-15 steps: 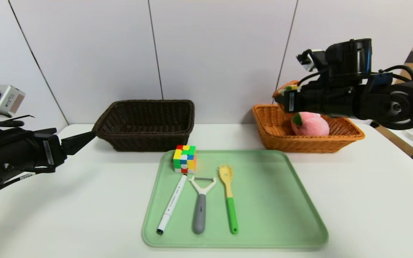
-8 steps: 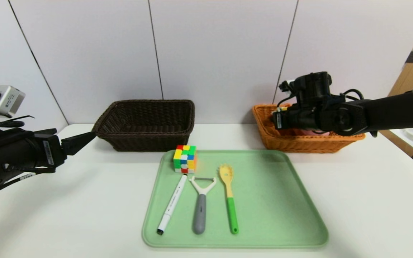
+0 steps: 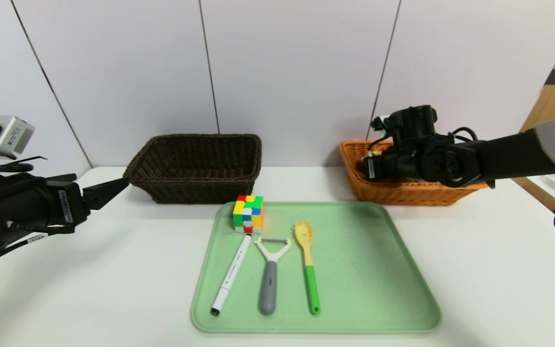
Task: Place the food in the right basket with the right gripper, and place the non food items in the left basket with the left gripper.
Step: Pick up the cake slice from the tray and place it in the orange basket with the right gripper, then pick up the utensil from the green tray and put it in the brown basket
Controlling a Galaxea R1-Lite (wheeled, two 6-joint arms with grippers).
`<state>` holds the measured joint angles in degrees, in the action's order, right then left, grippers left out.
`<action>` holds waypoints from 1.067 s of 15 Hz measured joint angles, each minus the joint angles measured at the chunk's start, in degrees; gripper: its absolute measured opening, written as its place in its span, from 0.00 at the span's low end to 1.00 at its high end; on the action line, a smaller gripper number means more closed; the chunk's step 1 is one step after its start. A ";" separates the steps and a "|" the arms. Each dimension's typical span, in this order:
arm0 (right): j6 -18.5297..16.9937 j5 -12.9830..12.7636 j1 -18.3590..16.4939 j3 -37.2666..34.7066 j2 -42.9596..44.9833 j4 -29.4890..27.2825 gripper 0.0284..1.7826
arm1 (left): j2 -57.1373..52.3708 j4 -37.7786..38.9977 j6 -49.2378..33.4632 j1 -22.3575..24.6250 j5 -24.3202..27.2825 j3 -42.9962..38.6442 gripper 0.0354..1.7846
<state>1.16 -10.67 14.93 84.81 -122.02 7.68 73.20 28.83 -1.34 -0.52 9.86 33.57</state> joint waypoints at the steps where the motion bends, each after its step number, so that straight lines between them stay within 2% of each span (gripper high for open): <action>1: 0.02 0.00 -0.06 0.00 0.00 0.04 0.74 | 0.00 0.00 0.02 0.01 -0.06 -0.06 0.94; 7: -0.06 -0.02 -0.16 0.41 0.57 0.28 0.86 | 0.00 0.00 0.07 0.00 -0.06 -0.17 0.94; 11: 0.16 0.12 0.41 1.16 4.29 3.40 0.90 | 0.00 0.00 0.05 0.00 -0.02 -0.20 0.94; 14: -0.23 -0.02 2.71 1.21 8.64 2.82 0.92 | -0.06 -0.02 0.05 0.00 0.00 -0.48 0.94; 16: -1.54 -0.82 5.88 1.10 11.85 0.55 0.93 | -0.20 0.11 0.05 0.00 0.00 -1.16 0.94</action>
<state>-0.38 -11.48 20.81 85.91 -110.17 8.23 73.01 28.94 -1.29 -0.52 9.86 32.41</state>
